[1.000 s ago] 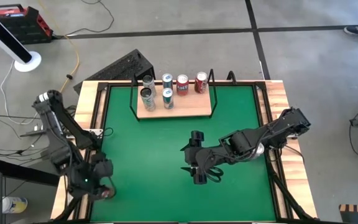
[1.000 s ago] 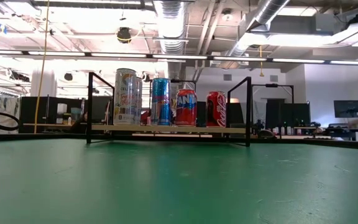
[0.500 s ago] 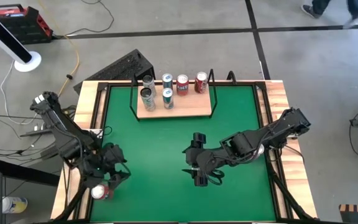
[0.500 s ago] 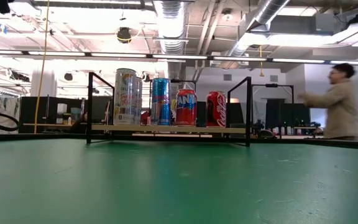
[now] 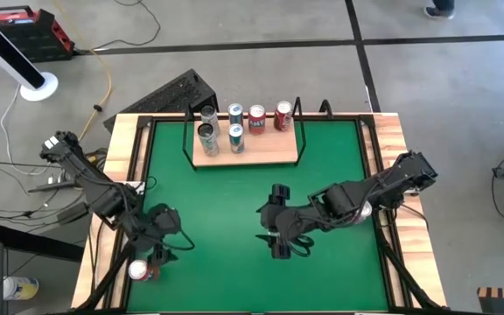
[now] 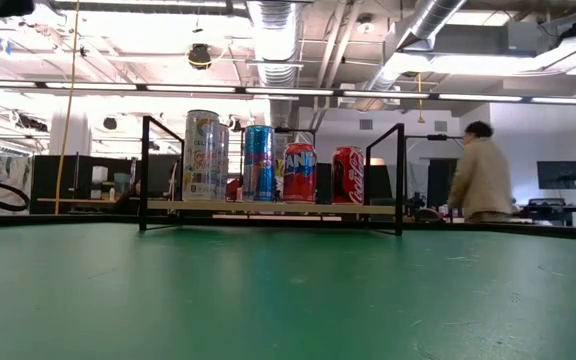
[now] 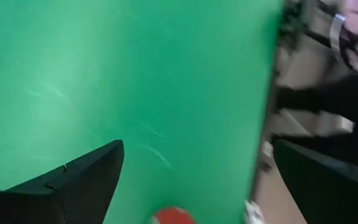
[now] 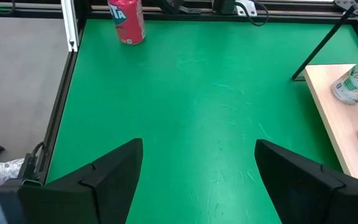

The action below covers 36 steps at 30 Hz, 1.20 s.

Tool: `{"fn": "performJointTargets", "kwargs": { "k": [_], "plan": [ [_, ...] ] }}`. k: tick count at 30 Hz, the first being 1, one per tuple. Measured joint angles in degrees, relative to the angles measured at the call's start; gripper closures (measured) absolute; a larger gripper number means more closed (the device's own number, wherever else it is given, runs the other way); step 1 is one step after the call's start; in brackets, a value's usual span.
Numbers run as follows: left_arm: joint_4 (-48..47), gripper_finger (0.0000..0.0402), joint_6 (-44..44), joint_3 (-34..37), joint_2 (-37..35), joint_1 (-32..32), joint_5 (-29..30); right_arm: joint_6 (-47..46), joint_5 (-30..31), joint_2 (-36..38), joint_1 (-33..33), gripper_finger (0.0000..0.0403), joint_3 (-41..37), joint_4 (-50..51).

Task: Place canned beverage on shelf
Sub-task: Put the orange soda can on the shelf aligned with the other orange soda can

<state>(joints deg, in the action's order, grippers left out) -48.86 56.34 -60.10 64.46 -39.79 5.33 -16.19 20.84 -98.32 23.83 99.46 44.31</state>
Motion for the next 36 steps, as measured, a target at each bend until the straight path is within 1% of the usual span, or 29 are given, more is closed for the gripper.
{"fn": "performJointTargets", "kwargs": {
  "k": [4, 7, 16, 18, 20, 24, 26, 29, 36],
  "plan": [
    [0.37, 0.0005, 4.45, 0.00, 0.33, -1.03, -7.30, 0.00, 0.02, 0.00, -0.41, 0.0069, 0.00, -0.21],
    [0.15, 0.0005, 7.92, 0.00, 0.42, -4.07, -8.99, 0.03, 0.02, 0.00, -0.61, 0.0069, 0.00, -0.20],
    [-1.49, 0.0005, 18.19, -0.08, 0.40, -12.35, -7.56, 0.14, 0.00, 0.00, -1.04, 0.0069, 0.00, -0.22],
    [-1.90, 0.0005, 19.83, -1.37, 0.94, -14.08, -6.71, 0.11, 0.02, 0.00, -1.11, 0.0069, 0.00, -0.22],
    [-4.08, 0.0005, 20.09, -3.99, 2.16, -15.75, -5.28, 0.13, 0.04, 0.00, -1.14, 0.0069, 0.00, -0.22],
    [-15.05, 0.0005, 19.14, -9.45, 5.62, -18.89, -0.58, -0.02, 0.04, 0.00, -1.53, 0.0069, 0.00, -0.22],
    [-18.24, 0.0005, 18.17, -11.15, 7.33, -20.33, 1.55, -0.22, 0.04, 0.00, -1.88, 0.0069, 0.00, -0.22],
    [-18.17, 0.0005, 17.03, -11.37, 9.41, -21.87, 2.46, -0.28, 0.02, 0.00, -2.25, 0.0069, 0.00, -0.22],
    [-17.97, 0.0005, 16.01, -11.31, 12.68, -23.88, 1.50, -0.30, 0.07, 0.00, -2.27, 0.0069, 0.00, -0.22]
  ]
}}
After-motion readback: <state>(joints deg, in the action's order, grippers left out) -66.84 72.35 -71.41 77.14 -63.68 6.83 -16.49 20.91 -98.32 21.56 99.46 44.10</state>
